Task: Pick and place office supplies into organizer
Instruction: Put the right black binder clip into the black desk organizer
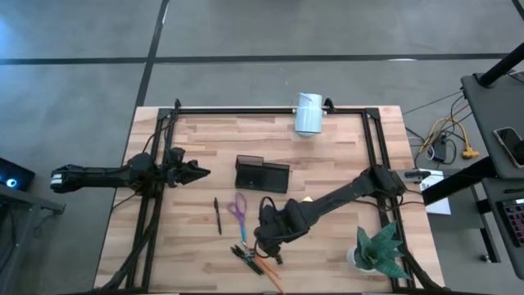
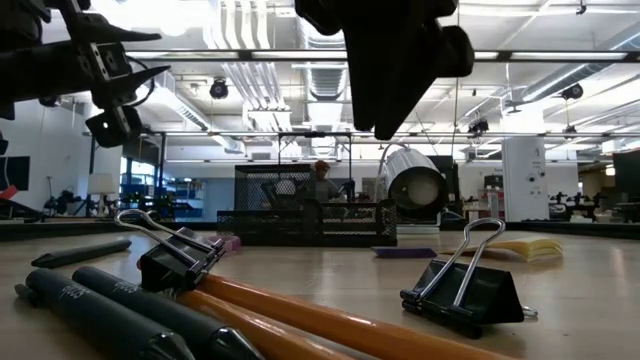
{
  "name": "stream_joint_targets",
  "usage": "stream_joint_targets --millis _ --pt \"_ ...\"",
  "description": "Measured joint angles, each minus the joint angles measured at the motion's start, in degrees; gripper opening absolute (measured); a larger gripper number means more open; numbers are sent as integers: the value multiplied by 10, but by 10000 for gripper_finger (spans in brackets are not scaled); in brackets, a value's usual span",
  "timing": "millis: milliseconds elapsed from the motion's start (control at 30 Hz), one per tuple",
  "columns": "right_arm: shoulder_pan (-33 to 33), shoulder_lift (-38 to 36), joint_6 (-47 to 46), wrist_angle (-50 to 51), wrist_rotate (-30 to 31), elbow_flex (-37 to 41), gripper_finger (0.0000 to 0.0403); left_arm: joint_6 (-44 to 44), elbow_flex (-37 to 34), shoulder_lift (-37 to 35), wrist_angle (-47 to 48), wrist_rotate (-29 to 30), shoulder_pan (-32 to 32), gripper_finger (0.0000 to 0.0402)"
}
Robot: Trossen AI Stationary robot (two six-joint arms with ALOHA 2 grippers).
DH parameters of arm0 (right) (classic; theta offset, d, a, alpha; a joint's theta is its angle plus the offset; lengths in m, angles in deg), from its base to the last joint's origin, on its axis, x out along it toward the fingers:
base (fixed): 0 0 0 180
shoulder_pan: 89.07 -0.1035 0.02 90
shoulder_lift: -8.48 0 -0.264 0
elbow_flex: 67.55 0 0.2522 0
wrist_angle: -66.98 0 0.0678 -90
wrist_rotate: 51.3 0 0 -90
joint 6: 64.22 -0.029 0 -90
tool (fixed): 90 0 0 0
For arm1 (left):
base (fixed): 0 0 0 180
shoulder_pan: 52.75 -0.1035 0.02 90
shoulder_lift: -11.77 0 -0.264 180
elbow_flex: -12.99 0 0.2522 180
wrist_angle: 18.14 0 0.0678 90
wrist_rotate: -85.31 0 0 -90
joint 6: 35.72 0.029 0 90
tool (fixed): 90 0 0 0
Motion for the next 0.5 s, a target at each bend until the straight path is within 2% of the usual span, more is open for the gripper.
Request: stream_joint_targets --millis 167,500 --pt "2 0 3 0 25 1 116 0 0 2 0 13 0 132" --pt "2 0 8 0 27 14 114 0 0 21 0 24 0 132"
